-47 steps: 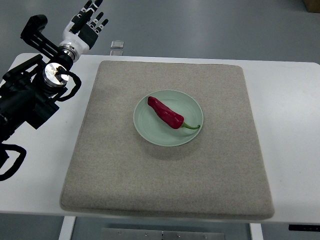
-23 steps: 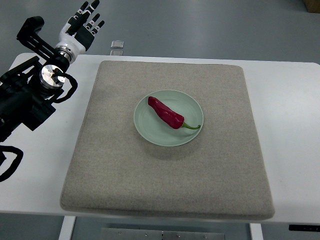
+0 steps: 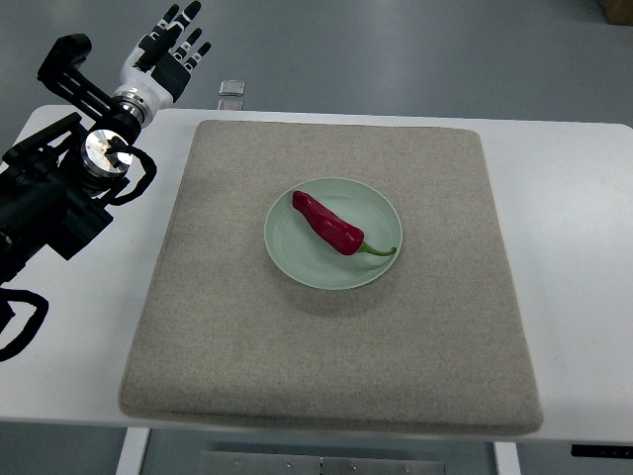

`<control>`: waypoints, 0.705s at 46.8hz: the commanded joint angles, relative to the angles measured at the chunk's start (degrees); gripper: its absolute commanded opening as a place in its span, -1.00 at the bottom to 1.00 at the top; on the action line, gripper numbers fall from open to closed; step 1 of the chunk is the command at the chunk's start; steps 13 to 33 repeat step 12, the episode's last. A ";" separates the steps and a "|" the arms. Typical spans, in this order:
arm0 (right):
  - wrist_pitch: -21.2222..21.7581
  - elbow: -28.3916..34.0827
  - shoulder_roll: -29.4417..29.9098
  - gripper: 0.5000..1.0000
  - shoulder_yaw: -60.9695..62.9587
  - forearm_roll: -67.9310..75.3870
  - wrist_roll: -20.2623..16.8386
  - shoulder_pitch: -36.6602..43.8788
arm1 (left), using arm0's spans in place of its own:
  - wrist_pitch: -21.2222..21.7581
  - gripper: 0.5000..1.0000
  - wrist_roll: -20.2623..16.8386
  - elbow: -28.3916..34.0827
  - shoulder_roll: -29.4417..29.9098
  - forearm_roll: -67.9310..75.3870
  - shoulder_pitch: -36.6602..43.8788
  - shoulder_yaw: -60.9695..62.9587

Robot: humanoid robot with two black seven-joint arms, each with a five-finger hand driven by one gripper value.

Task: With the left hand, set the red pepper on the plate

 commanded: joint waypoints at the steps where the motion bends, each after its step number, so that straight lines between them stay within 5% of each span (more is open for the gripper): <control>1: 0.32 2.07 0.00 0.71 -0.17 0.03 -0.09 -0.09 | 0.00 0.97 0.00 0.00 0.11 -0.01 0.02 0.00; 33: 0.32 1.99 0.00 0.71 -0.26 0.12 -0.26 -0.09 | 0.00 0.97 0.00 0.00 0.11 -0.01 -0.07 0.00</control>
